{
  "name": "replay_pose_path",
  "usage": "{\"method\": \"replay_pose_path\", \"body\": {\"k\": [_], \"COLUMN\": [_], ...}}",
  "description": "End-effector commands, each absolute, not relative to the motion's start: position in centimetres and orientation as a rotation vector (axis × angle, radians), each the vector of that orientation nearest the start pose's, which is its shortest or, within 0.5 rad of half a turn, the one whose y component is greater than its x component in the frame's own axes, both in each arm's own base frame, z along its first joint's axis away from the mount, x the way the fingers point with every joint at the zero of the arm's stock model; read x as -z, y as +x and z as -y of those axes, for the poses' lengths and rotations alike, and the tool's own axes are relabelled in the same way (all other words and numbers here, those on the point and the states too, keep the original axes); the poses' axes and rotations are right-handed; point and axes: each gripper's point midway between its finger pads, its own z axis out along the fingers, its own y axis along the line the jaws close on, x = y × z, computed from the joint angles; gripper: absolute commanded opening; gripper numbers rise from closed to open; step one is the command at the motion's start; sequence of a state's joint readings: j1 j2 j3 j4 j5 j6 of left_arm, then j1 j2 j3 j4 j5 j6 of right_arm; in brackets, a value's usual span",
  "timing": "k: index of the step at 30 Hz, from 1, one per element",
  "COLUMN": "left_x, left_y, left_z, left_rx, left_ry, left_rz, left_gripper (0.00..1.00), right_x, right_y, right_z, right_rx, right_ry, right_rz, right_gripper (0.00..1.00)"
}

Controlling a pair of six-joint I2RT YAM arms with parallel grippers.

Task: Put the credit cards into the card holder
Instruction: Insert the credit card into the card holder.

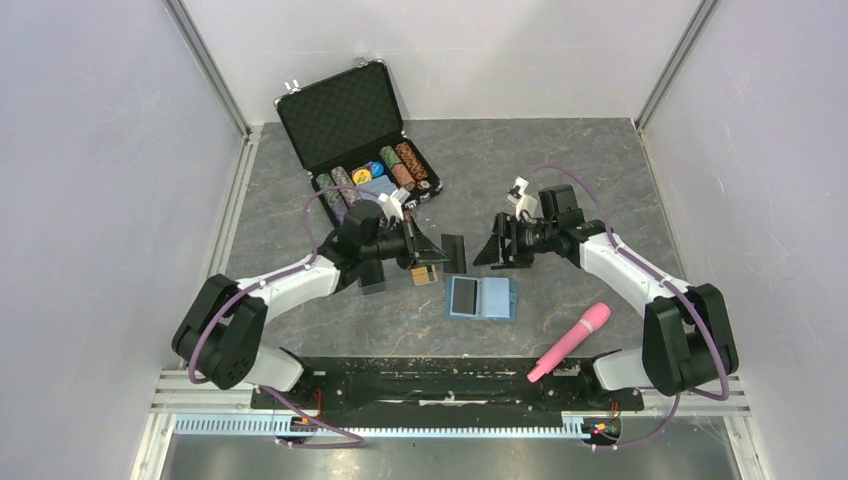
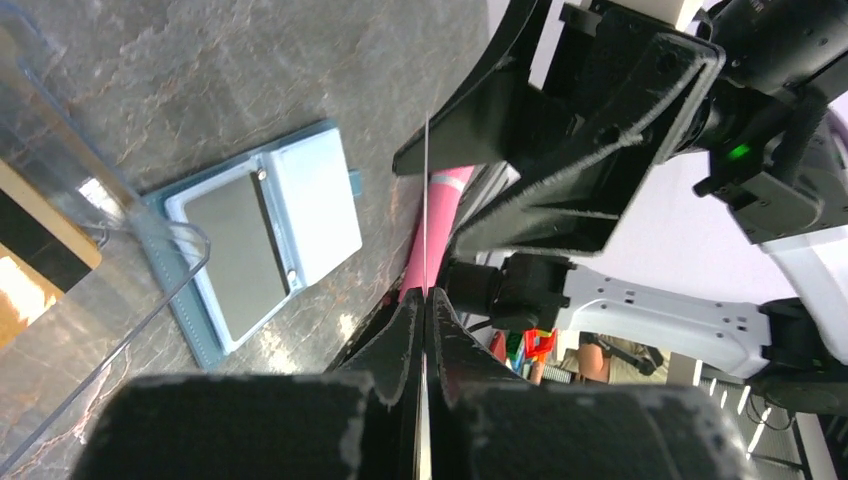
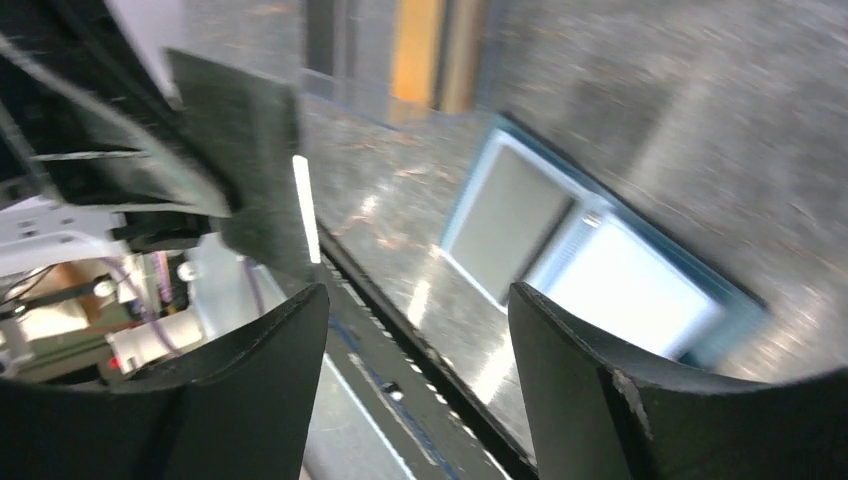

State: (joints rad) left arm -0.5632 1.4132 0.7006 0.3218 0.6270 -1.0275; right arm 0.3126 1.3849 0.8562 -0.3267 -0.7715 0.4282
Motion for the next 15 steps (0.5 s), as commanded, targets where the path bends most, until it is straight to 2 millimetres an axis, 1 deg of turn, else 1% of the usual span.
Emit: {"method": "replay_pose_path", "body": {"k": [1, 3, 5, 9, 11, 15], "left_x": [-14.3, -13.3, -12.2, -9.8, -9.0, -8.2], "left_y": [23.9, 23.5, 23.1, 22.5, 22.4, 22.6], "left_z": [32.4, 33.1, 33.8, 35.0, 35.3, 35.9], "left_rx": [1.483, 1.454, 1.436, 1.422, 1.419, 1.433], "left_ry": [0.055, 0.087, 0.096, 0.111, 0.111, 0.099], "left_rz": [-2.361, -2.396, -2.429, -2.489, -2.499, -2.5], "left_gripper": [0.02, 0.02, 0.02, 0.02, 0.02, 0.02], "right_x": [-9.3, -8.2, -7.3, -5.4, -4.7, -3.5], "right_y": [24.4, 24.3, 23.9, 22.8, 22.5, 22.0], "right_z": [-17.9, -16.4, -15.4, -14.5, -14.0, -13.2], "right_rx": [-0.993, -0.923, -0.879, -0.847, -0.817, -0.763], "right_ry": [-0.195, -0.174, -0.168, -0.162, -0.16, -0.156], "right_rz": [-2.594, -2.624, -2.657, -2.723, -2.748, -2.786], "right_gripper": [0.7, 0.7, 0.7, 0.69, 0.68, 0.66]}}
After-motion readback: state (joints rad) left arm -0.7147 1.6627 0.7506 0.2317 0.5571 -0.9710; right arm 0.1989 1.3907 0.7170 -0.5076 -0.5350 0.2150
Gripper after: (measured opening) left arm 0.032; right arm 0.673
